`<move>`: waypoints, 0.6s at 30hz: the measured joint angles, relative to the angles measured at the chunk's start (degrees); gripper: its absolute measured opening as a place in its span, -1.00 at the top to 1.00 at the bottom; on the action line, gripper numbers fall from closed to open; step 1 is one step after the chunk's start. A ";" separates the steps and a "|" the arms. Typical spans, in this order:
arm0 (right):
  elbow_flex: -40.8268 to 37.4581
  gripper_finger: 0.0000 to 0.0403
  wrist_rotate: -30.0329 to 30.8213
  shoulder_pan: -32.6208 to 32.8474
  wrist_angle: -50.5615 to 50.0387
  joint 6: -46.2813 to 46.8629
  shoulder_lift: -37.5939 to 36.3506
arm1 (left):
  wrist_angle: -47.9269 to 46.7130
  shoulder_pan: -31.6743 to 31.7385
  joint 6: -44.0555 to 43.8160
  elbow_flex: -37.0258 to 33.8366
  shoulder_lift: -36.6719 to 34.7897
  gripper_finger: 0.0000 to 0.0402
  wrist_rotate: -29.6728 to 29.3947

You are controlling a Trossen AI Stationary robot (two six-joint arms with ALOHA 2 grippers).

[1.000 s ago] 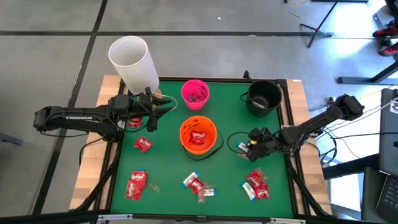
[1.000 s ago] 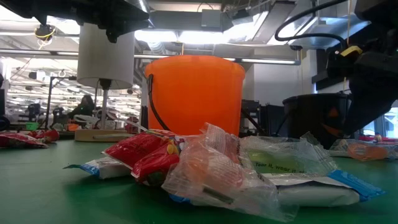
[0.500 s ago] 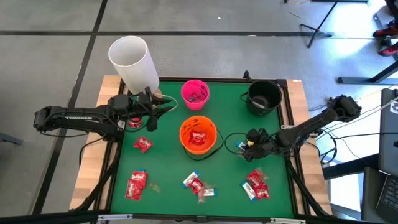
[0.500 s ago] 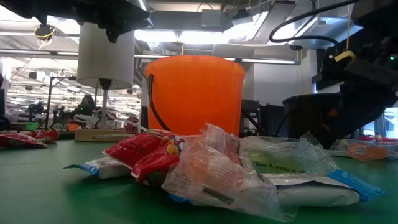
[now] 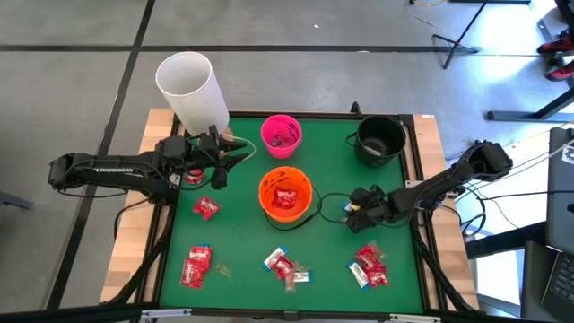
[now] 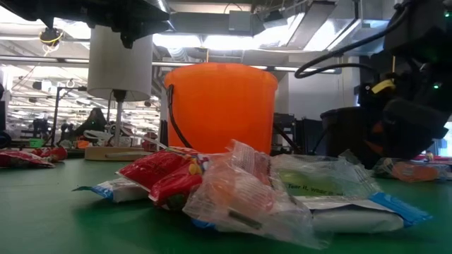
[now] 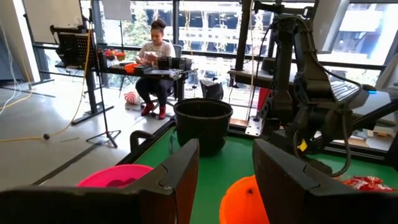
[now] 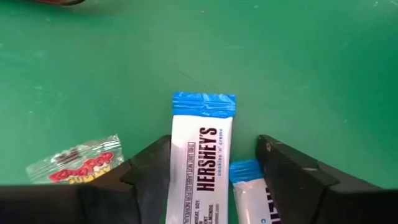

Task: Sort candy
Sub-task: Put the white candy into the black bucket

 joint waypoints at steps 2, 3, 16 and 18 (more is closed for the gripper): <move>-0.02 -0.05 -0.52 -0.69 0.00 -0.95 0.03 | 0.00 -0.01 -0.22 0.00 0.00 0.30 0.21; -0.02 0.01 -0.74 -0.96 -0.02 -1.18 0.03 | -0.01 -0.02 -0.26 0.00 0.00 0.30 0.28; 0.87 0.54 -1.38 -0.95 -1.55 -6.26 -4.21 | -0.02 -0.02 -0.30 0.02 0.00 0.30 0.29; 1.81 0.47 -1.21 -0.95 -1.20 -8.79 -6.07 | 0.00 -0.02 -0.31 0.02 0.00 0.30 0.29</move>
